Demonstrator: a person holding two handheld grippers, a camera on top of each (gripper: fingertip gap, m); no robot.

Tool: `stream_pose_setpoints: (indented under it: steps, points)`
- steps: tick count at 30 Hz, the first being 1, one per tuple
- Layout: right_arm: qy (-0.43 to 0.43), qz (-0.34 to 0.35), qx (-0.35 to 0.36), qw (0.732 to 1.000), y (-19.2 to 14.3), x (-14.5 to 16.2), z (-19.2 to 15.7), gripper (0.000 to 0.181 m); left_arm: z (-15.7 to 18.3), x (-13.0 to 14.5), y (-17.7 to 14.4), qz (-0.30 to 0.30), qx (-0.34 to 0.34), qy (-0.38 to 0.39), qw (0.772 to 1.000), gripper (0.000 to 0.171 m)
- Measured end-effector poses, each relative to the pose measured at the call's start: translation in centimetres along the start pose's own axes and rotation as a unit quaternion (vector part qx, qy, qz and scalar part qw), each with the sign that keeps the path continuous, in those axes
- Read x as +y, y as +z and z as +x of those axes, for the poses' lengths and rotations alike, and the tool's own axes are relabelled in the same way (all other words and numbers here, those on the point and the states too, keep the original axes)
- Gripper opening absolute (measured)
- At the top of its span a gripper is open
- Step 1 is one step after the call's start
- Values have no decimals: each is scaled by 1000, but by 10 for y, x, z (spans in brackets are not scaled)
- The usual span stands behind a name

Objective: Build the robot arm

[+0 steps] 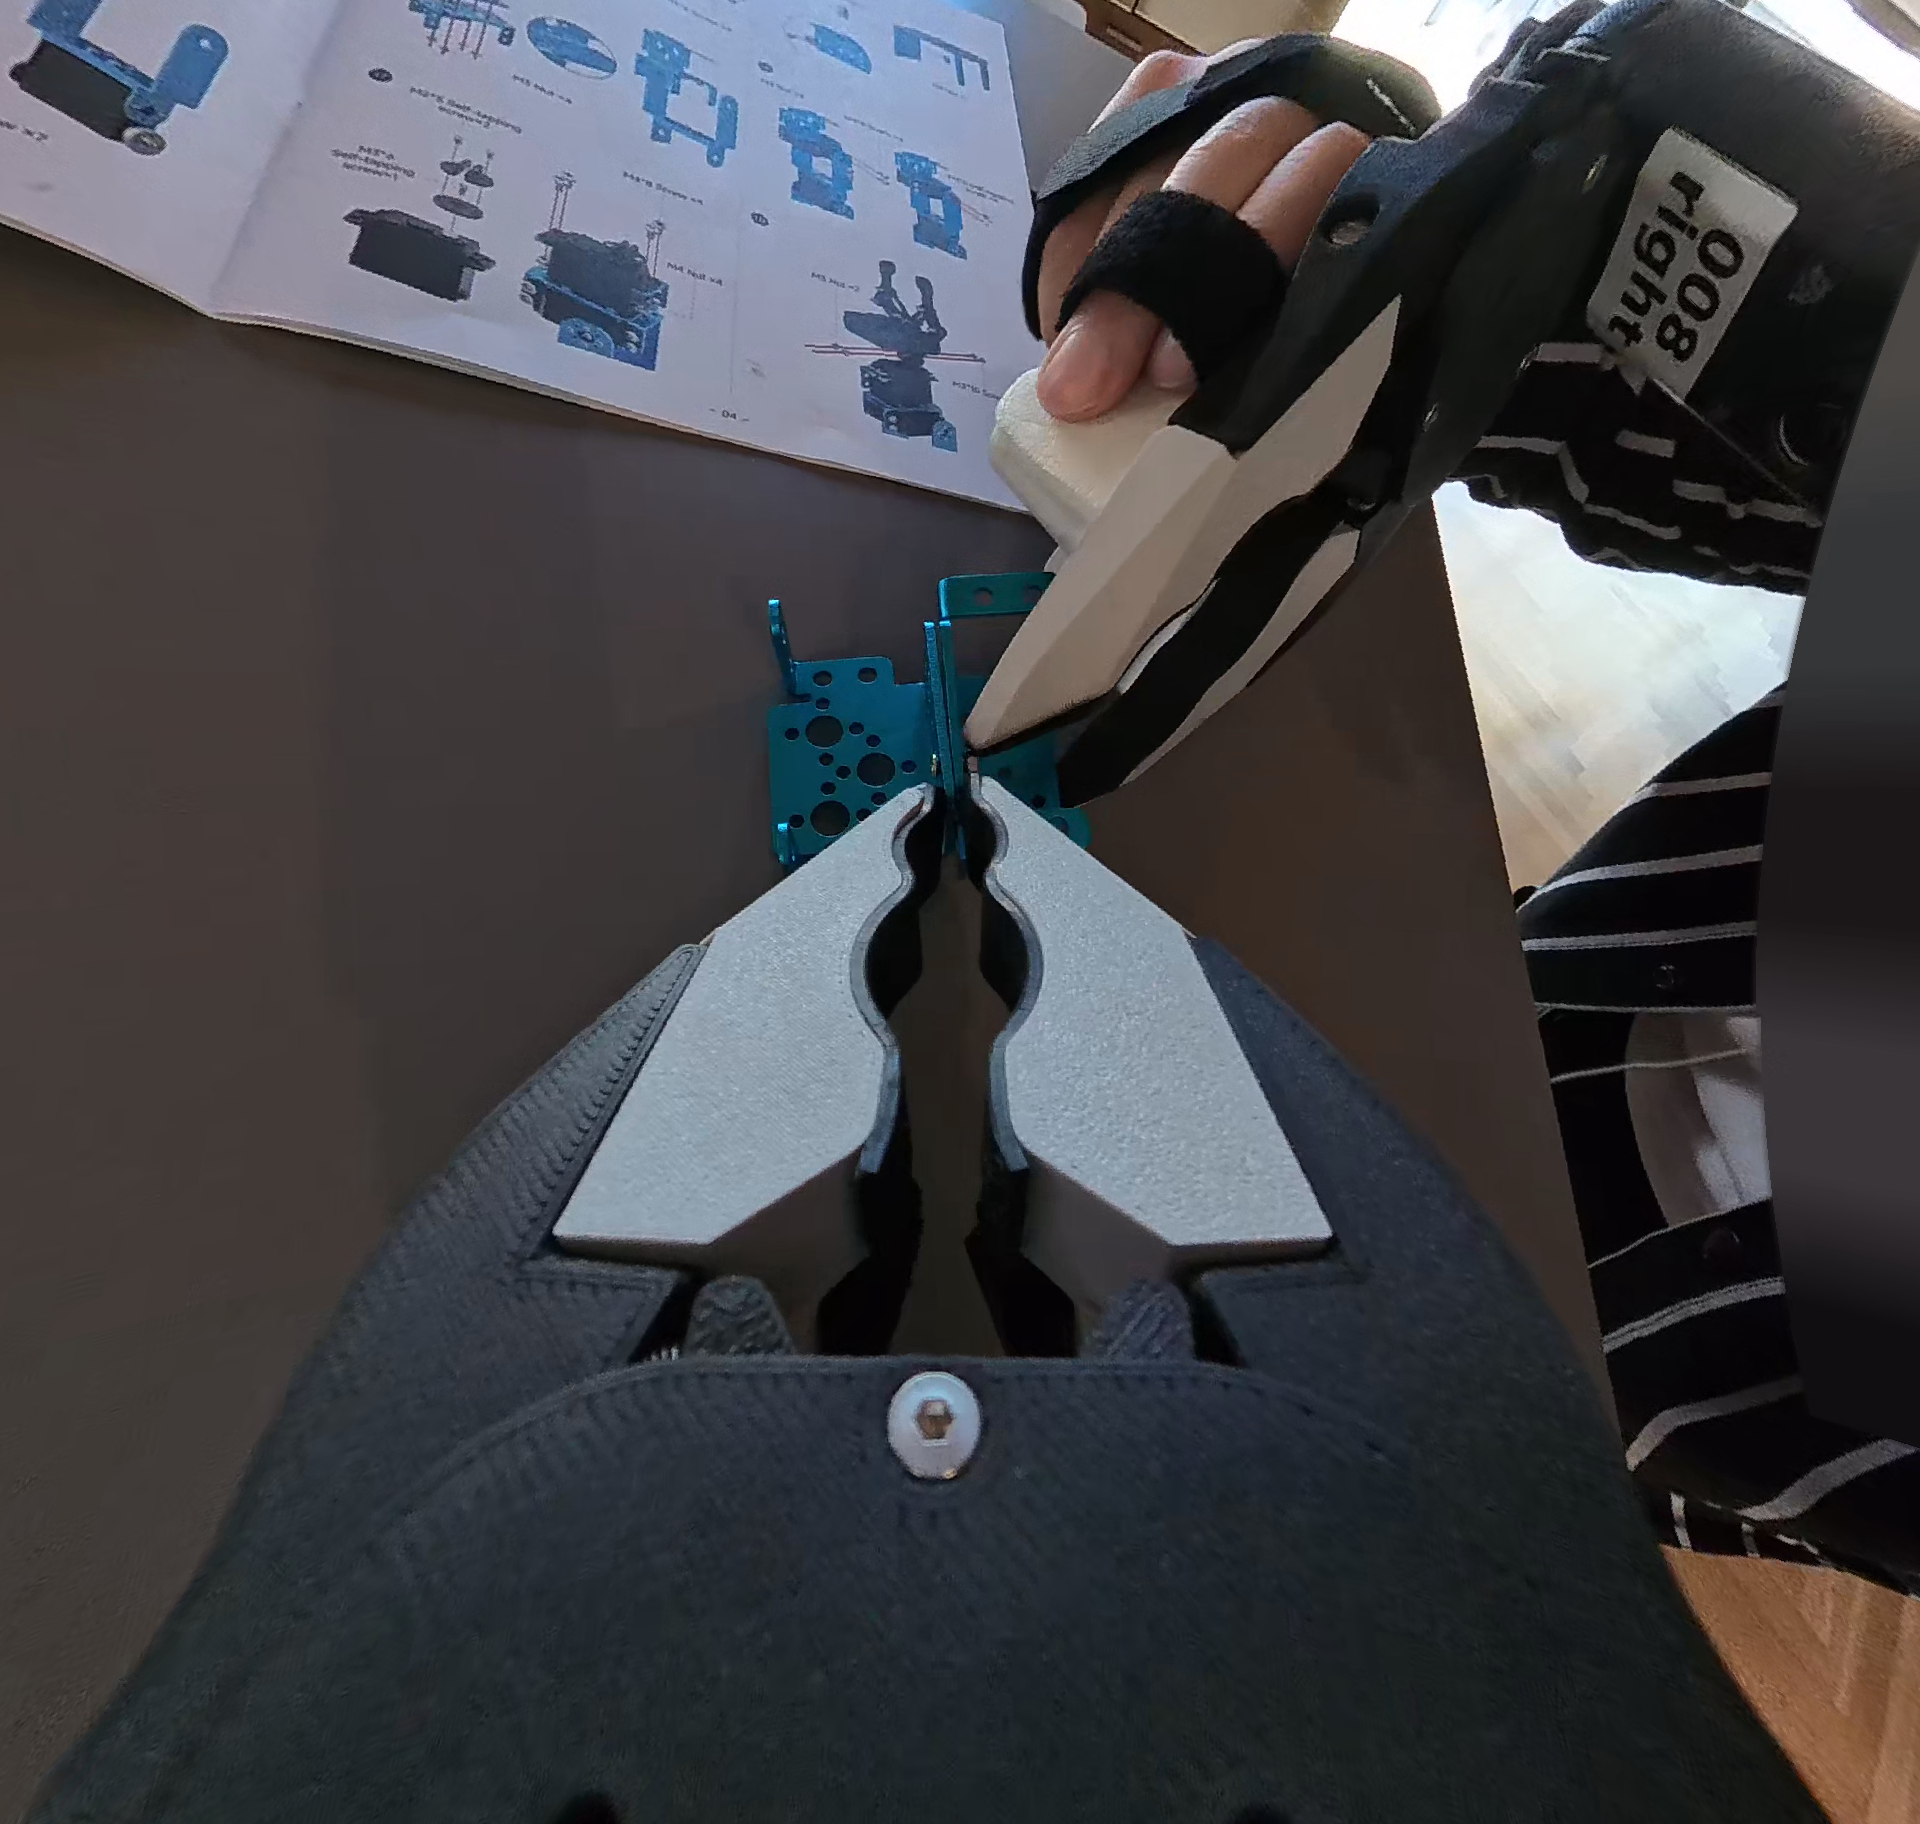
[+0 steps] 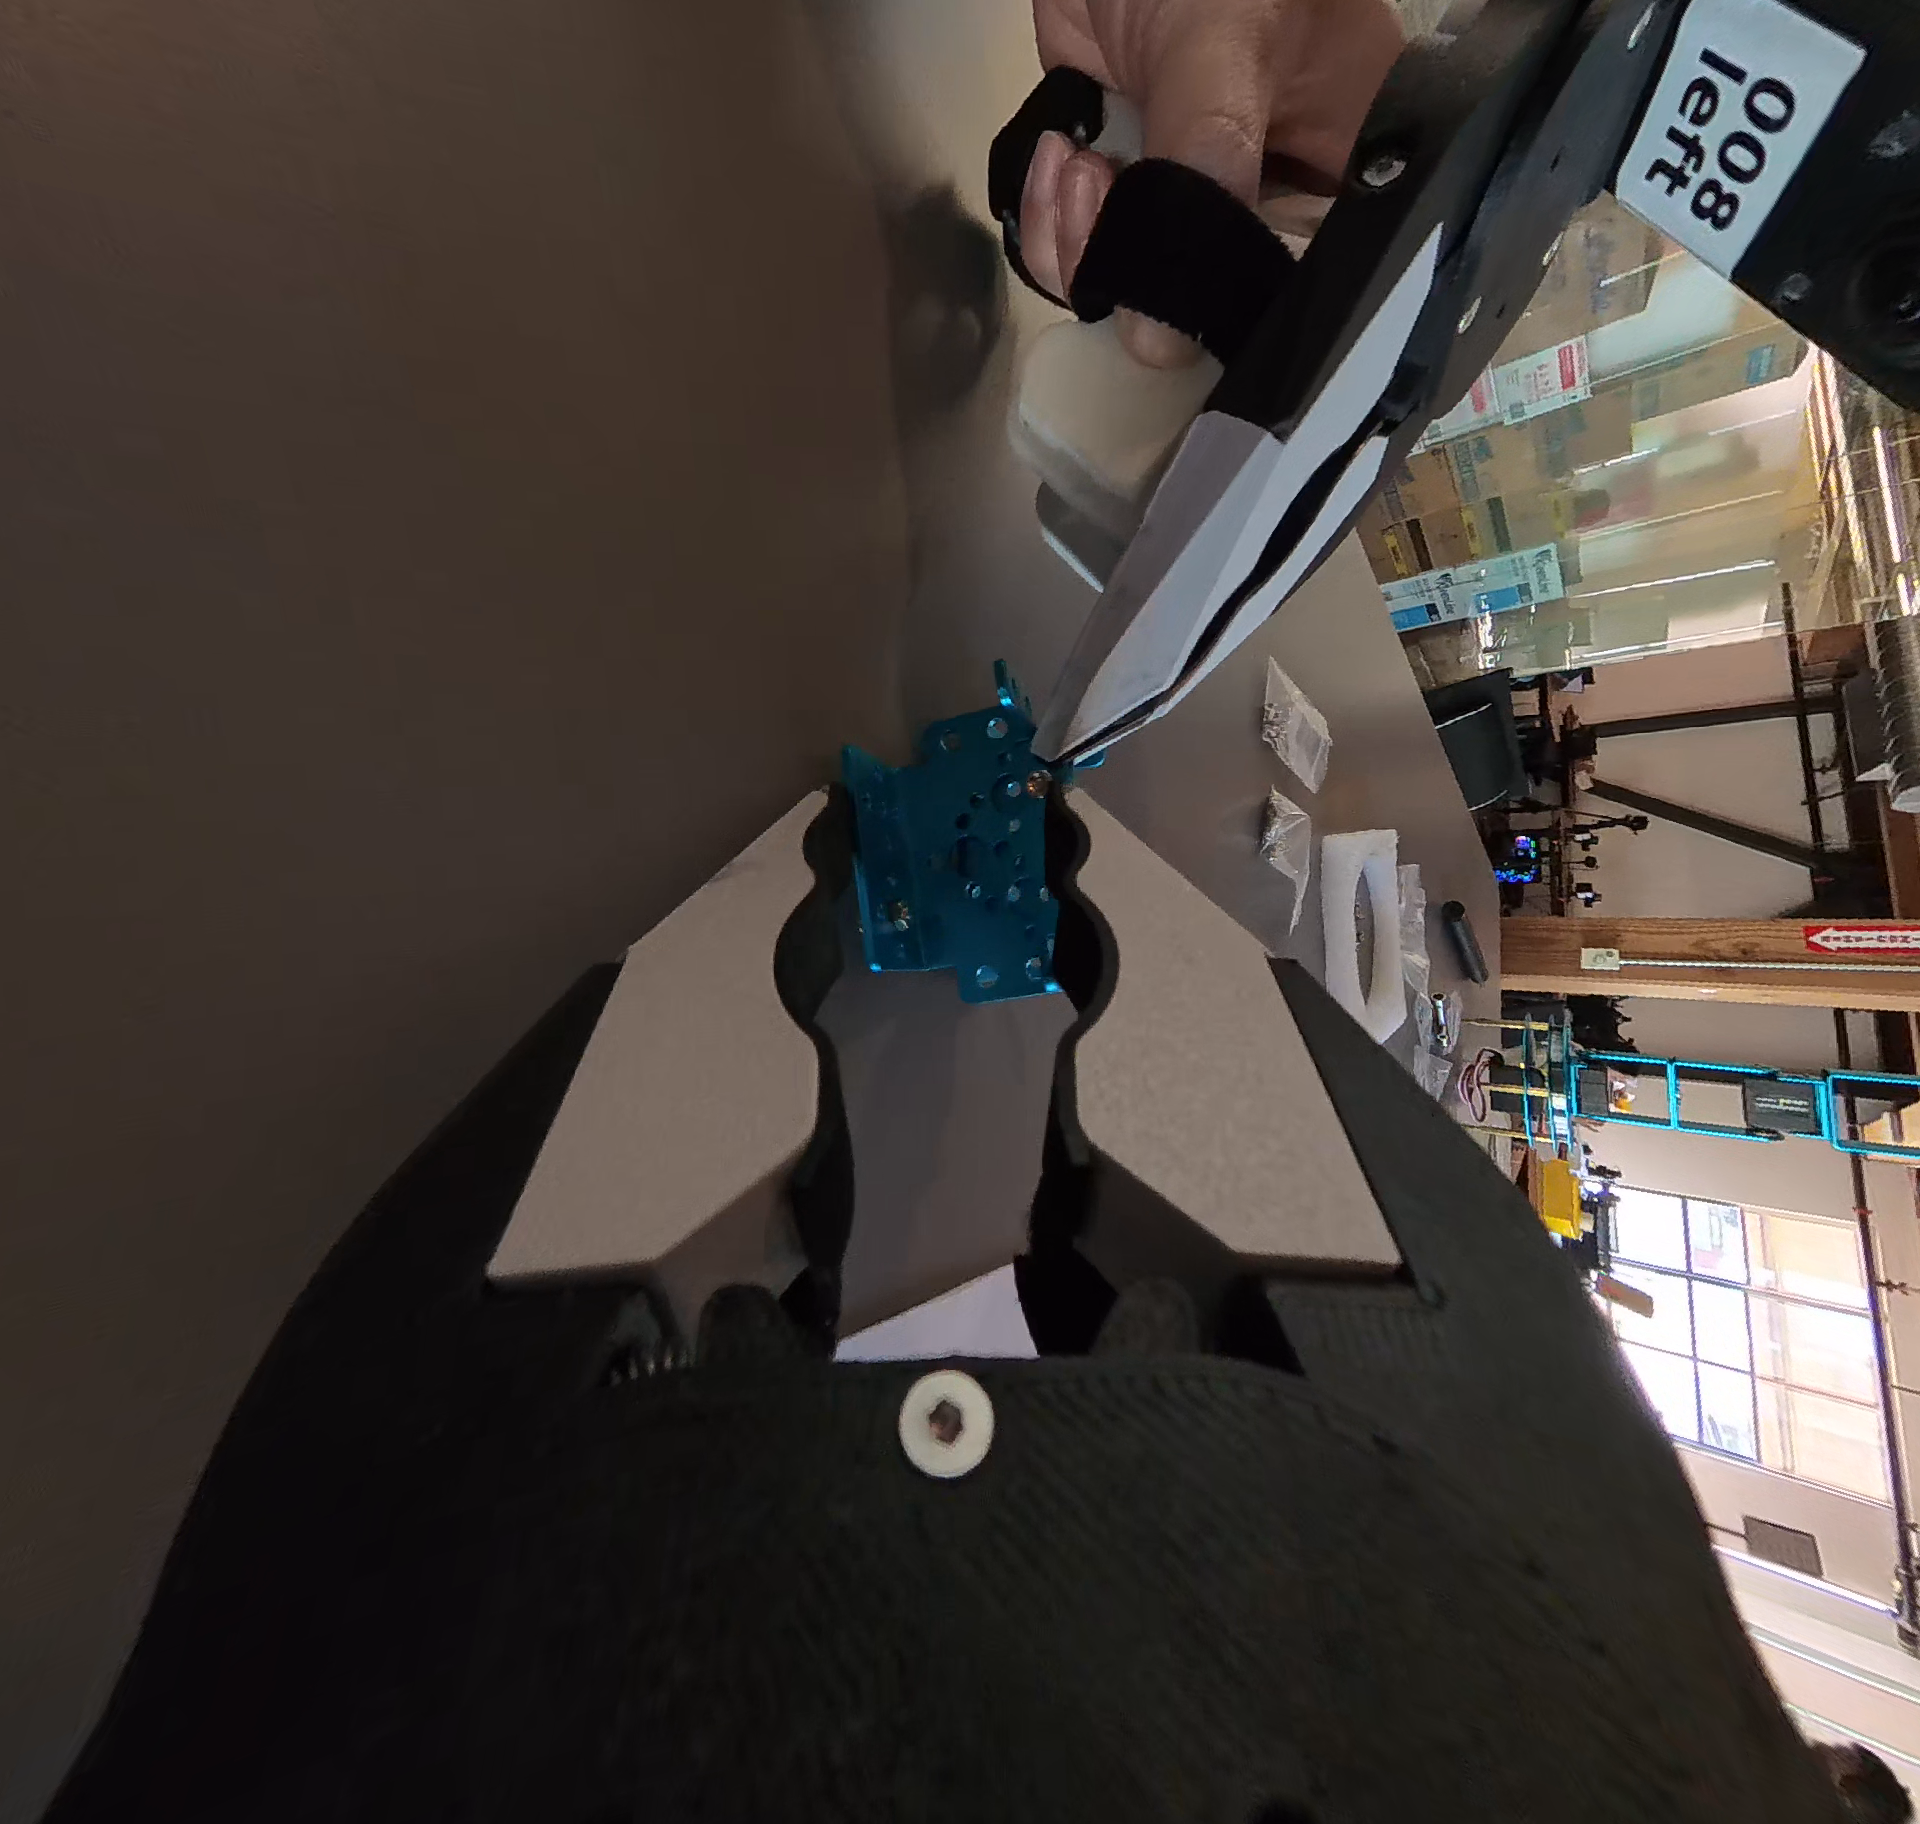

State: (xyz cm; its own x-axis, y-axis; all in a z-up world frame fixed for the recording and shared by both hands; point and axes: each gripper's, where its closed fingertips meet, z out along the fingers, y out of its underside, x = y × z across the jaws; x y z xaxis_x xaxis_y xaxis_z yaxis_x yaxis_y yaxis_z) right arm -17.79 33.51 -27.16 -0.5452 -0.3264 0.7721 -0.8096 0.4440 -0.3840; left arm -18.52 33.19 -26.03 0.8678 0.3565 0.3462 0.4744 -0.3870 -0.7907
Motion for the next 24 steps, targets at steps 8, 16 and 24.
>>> stream_pose_setpoints:
  steps: [8,16,24]
  points:
    - [-23,-5,21,1000,0,-1,3,42,-1,0,0,1,-3,-1,1000,3]
    - [-14,-2,11,1000,2,-1,0,36,-2,-1,-1,2,-5,0,1000,3]
    - [-33,-3,16,999,1,-1,0,35,-2,-1,0,11,-2,8,1000,3]
